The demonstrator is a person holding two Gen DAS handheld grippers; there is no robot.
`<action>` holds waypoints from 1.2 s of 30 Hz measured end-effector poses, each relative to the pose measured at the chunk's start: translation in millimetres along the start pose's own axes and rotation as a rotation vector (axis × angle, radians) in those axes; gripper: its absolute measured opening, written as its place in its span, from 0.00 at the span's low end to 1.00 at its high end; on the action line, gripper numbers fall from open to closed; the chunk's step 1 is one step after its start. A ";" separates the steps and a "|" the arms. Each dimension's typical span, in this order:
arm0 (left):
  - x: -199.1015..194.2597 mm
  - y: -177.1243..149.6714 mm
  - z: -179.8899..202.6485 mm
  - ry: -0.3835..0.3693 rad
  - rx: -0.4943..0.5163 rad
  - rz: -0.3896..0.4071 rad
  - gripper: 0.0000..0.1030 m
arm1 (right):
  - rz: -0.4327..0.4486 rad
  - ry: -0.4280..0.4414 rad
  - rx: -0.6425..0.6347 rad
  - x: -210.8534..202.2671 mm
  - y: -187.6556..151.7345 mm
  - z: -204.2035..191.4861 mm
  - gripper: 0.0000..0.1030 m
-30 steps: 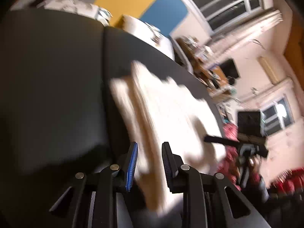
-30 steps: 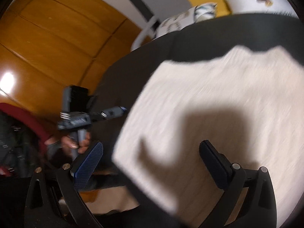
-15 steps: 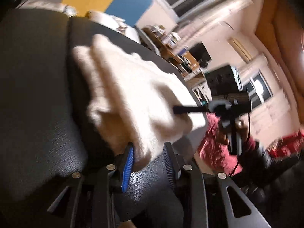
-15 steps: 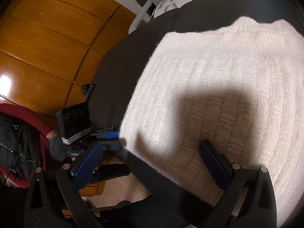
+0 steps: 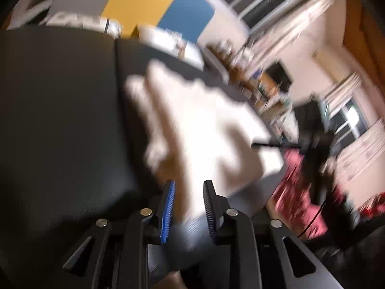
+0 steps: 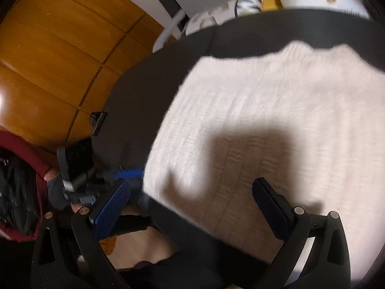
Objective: Fold clothes
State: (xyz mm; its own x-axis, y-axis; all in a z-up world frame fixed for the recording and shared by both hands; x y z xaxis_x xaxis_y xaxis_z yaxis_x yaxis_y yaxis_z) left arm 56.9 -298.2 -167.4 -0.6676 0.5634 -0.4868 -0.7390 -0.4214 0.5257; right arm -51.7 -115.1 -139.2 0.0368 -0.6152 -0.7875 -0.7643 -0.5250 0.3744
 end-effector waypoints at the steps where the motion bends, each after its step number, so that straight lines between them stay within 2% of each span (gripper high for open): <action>1: 1.6 12.2 7.3 -0.005 0.014 0.031 0.26 | 0.020 -0.035 0.006 -9.4 -0.9 9.3 1.00; 3: 11.2 36.1 21.1 0.013 0.061 0.074 0.27 | 0.061 -0.104 0.017 -28.4 -2.8 27.8 1.00; 5: 32.1 54.0 27.7 0.049 0.079 0.074 0.27 | 0.101 -0.173 0.029 -47.8 -4.6 46.5 1.00; 8: 68.0 75.6 15.8 0.187 0.091 0.026 0.27 | 0.133 -0.300 0.090 -68.7 2.9 93.2 1.00; 11: 88.2 76.5 -11.9 0.305 0.062 -0.037 0.27 | 0.136 -0.340 0.129 -77.4 16.5 134.4 1.00; 14: 95.8 61.8 -28.5 0.343 0.051 -0.065 0.28 | 0.066 -0.360 0.182 -65.0 19.7 174.5 1.00; 15: 90.1 61.4 -29.2 0.309 0.017 -0.048 0.28 | 0.027 -0.367 0.207 -56.5 16.3 186.4 1.00; 17: 78.5 61.0 -30.6 0.242 -0.051 -0.015 0.27 | 0.043 -0.344 0.185 -58.1 15.5 191.3 1.00; 18: 72.7 62.6 -30.6 0.218 -0.064 0.001 0.27 | 0.051 -0.301 0.183 -63.6 14.7 188.3 1.00; 20: 61.2 65.8 -30.8 0.169 -0.091 0.032 0.27 | 0.136 -0.165 0.218 -90.4 13.4 184.7 1.00; 22: 51.3 66.7 -42.7 0.148 -0.163 0.063 0.29 | 0.223 -0.037 0.297 -118.3 4.9 195.8 1.00; 23: 47.8 64.6 -49.1 0.153 -0.196 0.072 0.29 | 0.246 -0.009 0.335 -126.9 -1.2 206.2 1.00; 27: 44.6 55.1 -71.7 0.179 -0.289 0.086 0.29 | 0.314 0.037 0.506 -141.6 -29.4 253.9 1.00; 30: 46.5 46.6 -78.1 0.209 -0.310 0.078 0.29 | 0.309 -0.010 0.578 -138.0 -40.1 283.1 1.00; 34: 46.3 40.7 -78.4 0.173 -0.357 0.082 0.31 | 0.280 -0.057 0.571 -126.4 -39.0 284.3 1.00; 36: 41.4 37.2 -76.3 0.147 -0.381 0.085 0.38 | 0.305 -0.042 0.521 -126.6 -31.4 263.7 1.00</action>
State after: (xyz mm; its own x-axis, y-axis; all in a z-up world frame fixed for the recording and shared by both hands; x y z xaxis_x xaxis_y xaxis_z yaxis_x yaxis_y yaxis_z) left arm -5.3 -344.8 -221.2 -0.7131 0.4192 -0.5619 -0.6432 -0.7102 0.2863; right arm -202.1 134.4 -180.4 -0.2503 -0.6636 -0.7050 -0.9517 0.0348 0.3051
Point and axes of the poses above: each gripper's, at about its wrist camera, not at the fingertips, and x roughly the way its jaws point, z to its right, y to its top, the point moved 7 cm from there along x, roughly the way its jaws point, and after that the axes turned 8 degrees about -y, right-handed, at the moved point
